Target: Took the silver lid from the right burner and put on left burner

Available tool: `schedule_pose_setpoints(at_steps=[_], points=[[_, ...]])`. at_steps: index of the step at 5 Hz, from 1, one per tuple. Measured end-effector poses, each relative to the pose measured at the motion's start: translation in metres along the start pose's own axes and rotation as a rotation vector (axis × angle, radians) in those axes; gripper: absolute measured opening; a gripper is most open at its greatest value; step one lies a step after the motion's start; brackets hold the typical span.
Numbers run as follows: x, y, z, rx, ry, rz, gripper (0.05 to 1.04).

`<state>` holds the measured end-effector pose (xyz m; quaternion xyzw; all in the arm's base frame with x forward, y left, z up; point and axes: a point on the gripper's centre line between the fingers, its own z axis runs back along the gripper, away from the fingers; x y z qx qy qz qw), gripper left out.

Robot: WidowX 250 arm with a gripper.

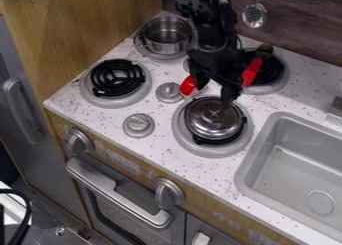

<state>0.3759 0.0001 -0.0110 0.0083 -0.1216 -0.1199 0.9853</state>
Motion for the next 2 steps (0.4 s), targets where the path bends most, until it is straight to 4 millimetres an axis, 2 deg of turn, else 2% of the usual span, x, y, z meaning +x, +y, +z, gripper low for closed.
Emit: schedule_pose_setpoints(at_steps=[1, 2], points=[[-0.0078, -0.0008, -0.0156, 0.009, 0.069, -0.001, 0.999], [-0.0101, -0.0003, -0.0198, 0.012, 0.097, 0.004, 0.992]])
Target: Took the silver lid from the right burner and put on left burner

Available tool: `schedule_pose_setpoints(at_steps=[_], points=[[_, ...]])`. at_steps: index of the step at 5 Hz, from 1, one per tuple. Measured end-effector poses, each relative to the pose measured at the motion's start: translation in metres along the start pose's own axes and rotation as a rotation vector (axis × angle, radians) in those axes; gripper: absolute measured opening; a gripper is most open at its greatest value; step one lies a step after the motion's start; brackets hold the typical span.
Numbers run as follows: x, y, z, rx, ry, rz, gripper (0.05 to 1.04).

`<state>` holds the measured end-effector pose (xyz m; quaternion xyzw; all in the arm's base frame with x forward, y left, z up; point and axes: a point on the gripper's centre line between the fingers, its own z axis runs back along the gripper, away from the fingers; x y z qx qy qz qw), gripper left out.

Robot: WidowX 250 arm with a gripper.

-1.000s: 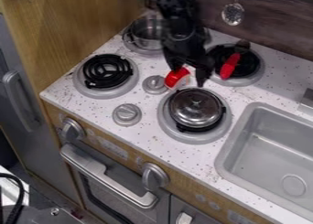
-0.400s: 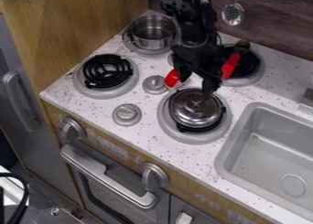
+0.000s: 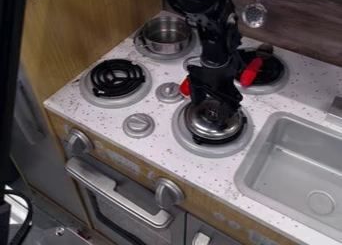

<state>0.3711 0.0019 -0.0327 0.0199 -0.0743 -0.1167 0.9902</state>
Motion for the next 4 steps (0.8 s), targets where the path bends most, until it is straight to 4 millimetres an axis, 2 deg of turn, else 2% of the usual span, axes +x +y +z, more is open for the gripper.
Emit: schedule_pose_setpoints(at_steps=[1, 3, 4], points=[[-0.0032, -0.0017, -0.0067, -0.001, 0.026, -0.002, 0.922], [0.001, -0.0026, -0.0066, 0.0, 0.032, -0.007, 0.369], [0.0033, -0.0007, -0.0046, -0.006, 0.035, 0.001, 0.269]])
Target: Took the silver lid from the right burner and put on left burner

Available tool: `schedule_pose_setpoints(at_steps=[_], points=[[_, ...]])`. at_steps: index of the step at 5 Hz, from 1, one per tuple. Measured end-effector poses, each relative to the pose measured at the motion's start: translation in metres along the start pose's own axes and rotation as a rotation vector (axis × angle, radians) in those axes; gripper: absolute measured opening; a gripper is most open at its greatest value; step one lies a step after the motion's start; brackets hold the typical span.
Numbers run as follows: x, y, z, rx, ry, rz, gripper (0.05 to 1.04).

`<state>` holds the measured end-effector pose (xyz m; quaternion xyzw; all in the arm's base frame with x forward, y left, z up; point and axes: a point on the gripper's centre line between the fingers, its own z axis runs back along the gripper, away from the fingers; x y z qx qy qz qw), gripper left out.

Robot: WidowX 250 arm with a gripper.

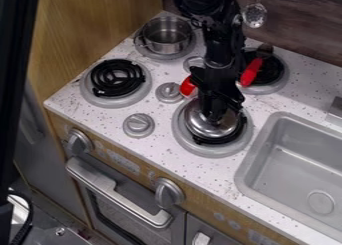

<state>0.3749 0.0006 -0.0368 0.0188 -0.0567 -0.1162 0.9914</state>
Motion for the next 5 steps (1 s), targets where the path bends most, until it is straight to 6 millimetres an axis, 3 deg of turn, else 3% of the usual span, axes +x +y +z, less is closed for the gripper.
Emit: schedule_pose_setpoints(at_steps=[1, 3, 4, 5], points=[[0.008, 0.014, 0.007, 0.003, -0.027, 0.038, 0.268], [0.017, 0.097, 0.041, 0.033, -0.106, 0.241, 0.268], [-0.001, 0.142, 0.023, 0.024, -0.061, 0.368, 0.268], [-0.007, 0.175, 0.01, 0.03, -0.047, 0.453, 0.268]])
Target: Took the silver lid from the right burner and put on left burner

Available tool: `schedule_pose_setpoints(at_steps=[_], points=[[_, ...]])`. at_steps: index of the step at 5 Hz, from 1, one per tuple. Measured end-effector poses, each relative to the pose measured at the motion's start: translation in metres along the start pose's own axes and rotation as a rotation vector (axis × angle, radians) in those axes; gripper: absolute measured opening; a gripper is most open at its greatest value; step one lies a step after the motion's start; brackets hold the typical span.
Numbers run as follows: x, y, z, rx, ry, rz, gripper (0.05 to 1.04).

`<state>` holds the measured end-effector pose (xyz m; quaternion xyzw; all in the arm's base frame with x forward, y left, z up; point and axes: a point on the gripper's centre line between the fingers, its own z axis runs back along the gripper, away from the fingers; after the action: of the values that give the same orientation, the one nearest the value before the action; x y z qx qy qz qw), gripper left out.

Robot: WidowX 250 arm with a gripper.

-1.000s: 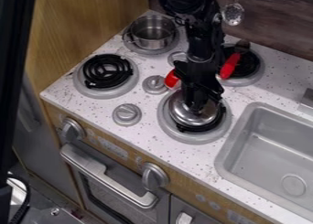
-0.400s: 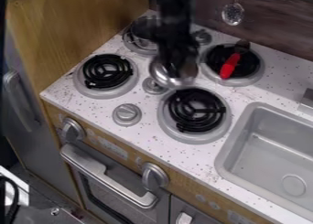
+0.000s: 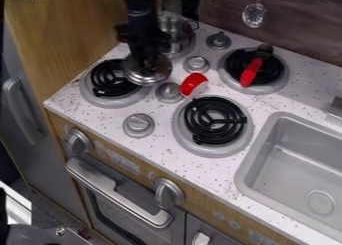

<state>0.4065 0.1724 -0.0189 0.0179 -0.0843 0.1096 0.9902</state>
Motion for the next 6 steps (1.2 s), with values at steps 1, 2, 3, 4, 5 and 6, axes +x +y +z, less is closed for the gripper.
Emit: schedule_pose_setpoints(at_steps=[1, 2, 3, 4, 5, 6], points=[[0.005, 0.018, -0.012, 0.01, 0.037, 0.031, 0.268], [0.0, 0.04, -0.012, 0.015, 0.06, 0.096, 0.268], [-0.012, 0.052, -0.016, 0.014, 0.082, 0.14, 0.325], [-0.023, 0.049, -0.013, 0.022, 0.089, 0.133, 0.626], [-0.025, 0.038, -0.001, 0.046, 0.073, 0.078, 0.911], [-0.009, 0.005, 0.031, 0.064, -0.02, -0.023, 1.001]])
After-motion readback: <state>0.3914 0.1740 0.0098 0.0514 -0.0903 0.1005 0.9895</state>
